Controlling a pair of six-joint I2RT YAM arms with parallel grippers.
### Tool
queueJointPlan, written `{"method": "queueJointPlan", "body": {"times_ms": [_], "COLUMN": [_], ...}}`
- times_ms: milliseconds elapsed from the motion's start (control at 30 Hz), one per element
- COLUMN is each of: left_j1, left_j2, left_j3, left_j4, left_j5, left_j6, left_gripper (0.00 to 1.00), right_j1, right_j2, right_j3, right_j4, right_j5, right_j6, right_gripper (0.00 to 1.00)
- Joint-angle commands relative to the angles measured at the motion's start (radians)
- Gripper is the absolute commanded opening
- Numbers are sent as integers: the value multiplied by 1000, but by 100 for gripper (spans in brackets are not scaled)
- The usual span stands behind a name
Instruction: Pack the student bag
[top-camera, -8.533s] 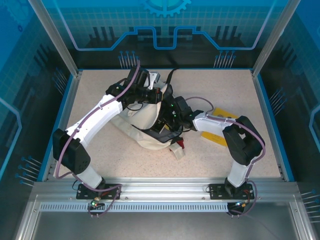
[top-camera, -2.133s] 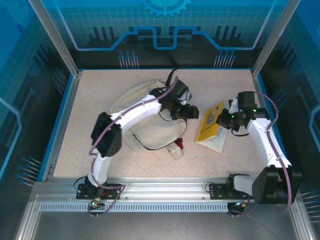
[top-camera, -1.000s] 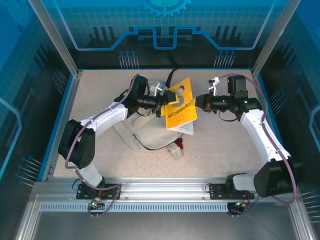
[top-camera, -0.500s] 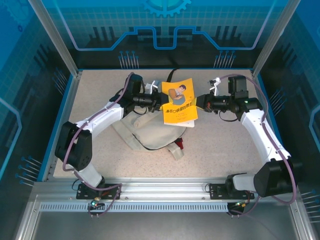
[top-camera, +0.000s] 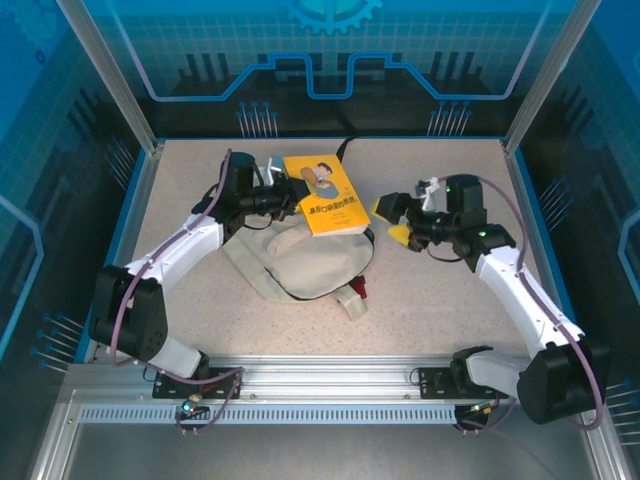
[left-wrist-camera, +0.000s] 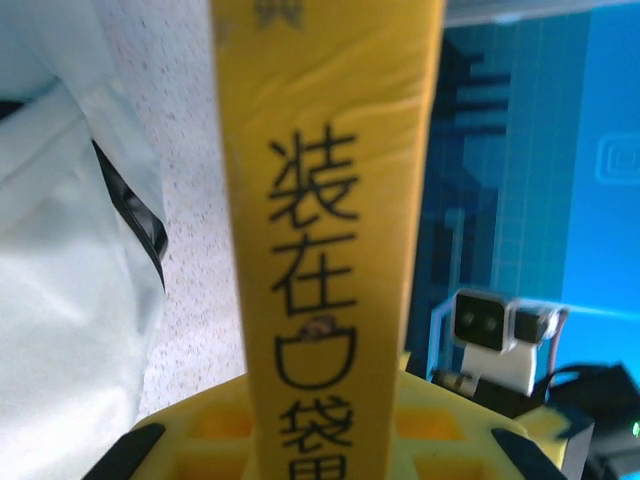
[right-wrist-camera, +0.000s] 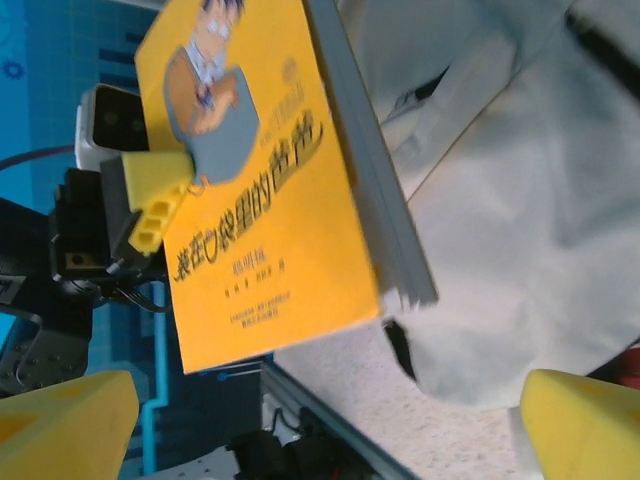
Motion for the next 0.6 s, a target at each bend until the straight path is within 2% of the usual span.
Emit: {"method": "queueJointPlan", "body": {"times_ms": [0,167,300,567], "left_j1": [3,3,3,-11], "left_j2": [-98,-147,-170,-189], "left_j3": [-30,-114,-156,-206], "left_j4": [122,254,332,431], "left_j5": [-123,-217,-253,-275], "left_j6": [-95,-211,-279,-369], "left_gripper": [8,8,8,8], "right_j1": [106,234,281,332], "right_j2": [-30,-29,-4,145], "right_j3": [-79,-169,-153,-92], "right_j4": [320,640,651,799], "right_j5": [102,257,327,328], "right_j6": [270,449,485,545], "right_gripper": [100,99,100,99]}}
